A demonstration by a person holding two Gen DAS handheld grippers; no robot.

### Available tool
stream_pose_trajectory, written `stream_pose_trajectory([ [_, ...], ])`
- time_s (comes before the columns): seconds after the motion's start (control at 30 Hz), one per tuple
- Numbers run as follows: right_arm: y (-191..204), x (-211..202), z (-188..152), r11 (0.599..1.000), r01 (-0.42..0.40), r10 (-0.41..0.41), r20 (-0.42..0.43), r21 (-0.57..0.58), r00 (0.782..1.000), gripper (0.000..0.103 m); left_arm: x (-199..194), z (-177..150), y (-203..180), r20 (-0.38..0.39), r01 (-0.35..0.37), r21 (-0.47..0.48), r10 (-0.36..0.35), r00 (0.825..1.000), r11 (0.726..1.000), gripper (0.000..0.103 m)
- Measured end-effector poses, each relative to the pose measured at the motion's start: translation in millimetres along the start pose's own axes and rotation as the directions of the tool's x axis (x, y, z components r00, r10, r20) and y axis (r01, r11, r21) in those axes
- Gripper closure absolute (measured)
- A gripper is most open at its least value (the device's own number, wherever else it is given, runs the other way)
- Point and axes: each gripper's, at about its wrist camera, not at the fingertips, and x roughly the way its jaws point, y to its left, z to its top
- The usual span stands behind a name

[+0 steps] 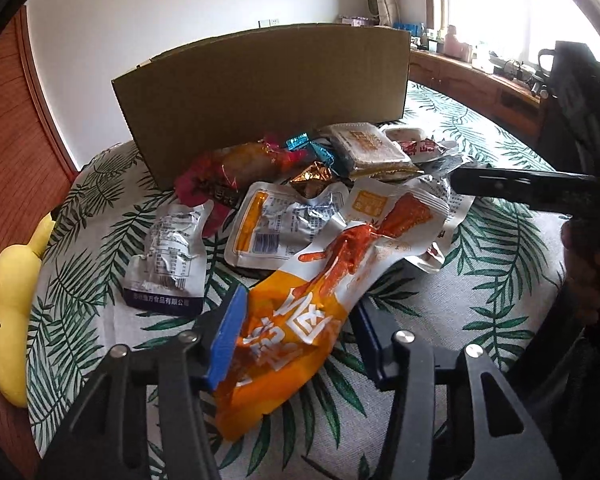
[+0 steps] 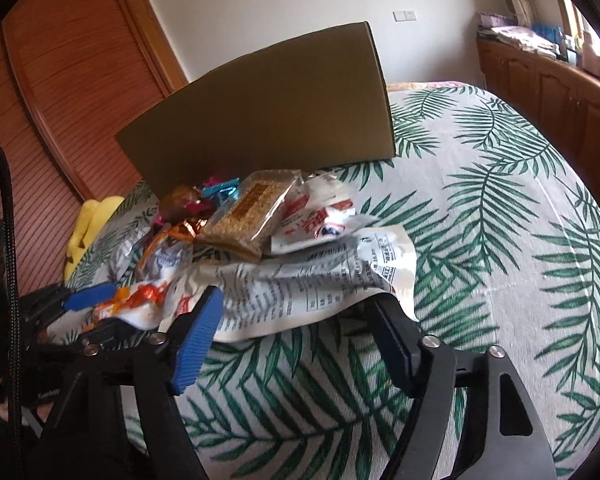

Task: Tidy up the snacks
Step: 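Grasp the orange sausage pack with the left gripper while the right gripper grasps a white packet, then lift both held packs and carry them over the cardboard box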

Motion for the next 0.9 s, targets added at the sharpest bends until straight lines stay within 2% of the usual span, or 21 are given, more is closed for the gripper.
stream_pose_trajectory([
  [0.03, -0.6, 1.5, 1.6, 1.0, 0.005, -0.005, 0.002, 0.007, 1.0, 0.033, -3.2, 0.7, -0.9, 0.011, 0.009, 0.005, -0.009, 1.0, 1.0, 0.064],
  [0.13, -1.8, 5.4, 6.4, 0.999, 0.025, -0.025, 0.002, 0.026, 1.0, 0.043, -5.9, 2.8, -4.1, 0.013, 0.027, 0.014, -0.027, 1.0, 1.0, 0.076],
  [0.27, -9.1, 7.1, 12.3, 0.997, 0.021, -0.022, 0.005, 0.076, 1.0, 0.054, -4.9, 5.0, -3.1, 0.016, 0.041, 0.004, -0.041, 0.999, 0.999, 0.078],
  [0.37, -14.8, 5.9, 16.2, 0.994, 0.004, -0.005, 0.007, 0.113, 1.0, 0.067, -11.2, 6.4, -0.7, 0.035, 0.07, -0.016, -0.069, 0.997, 0.997, 0.084],
  [0.4, -17.7, 4.0, 17.0, 0.992, -0.002, 0.0, 0.012, 0.126, 1.0, 0.073, -13.7, 6.4, -1.0, 0.041, 0.075, -0.019, -0.074, 0.996, 0.997, 0.086],
  [0.47, -21.5, 2.7, 17.6, 0.991, 0.017, -0.018, 0.007, 0.13, 1.0, 0.093, -18.7, 7.1, -1.6, 0.051, 0.082, -0.025, -0.081, 0.995, 0.996, 0.088],
  [0.6, -31.2, 1.5, 15.4, 0.989, -0.019, 0.017, 0.01, 0.149, 1.0, 0.097, -24.0, 8.0, -0.5, 0.067, 0.108, -0.045, -0.105, 0.992, 0.993, 0.089],
  [0.9, -29.2, -11.7, 16.2, 0.991, -0.02, 0.015, 0.037, 0.135, 0.999, 0.1, -39.1, 10.0, -1.6, 0.112, 0.128, -0.058, -0.121, 0.986, 0.99, 0.09],
])
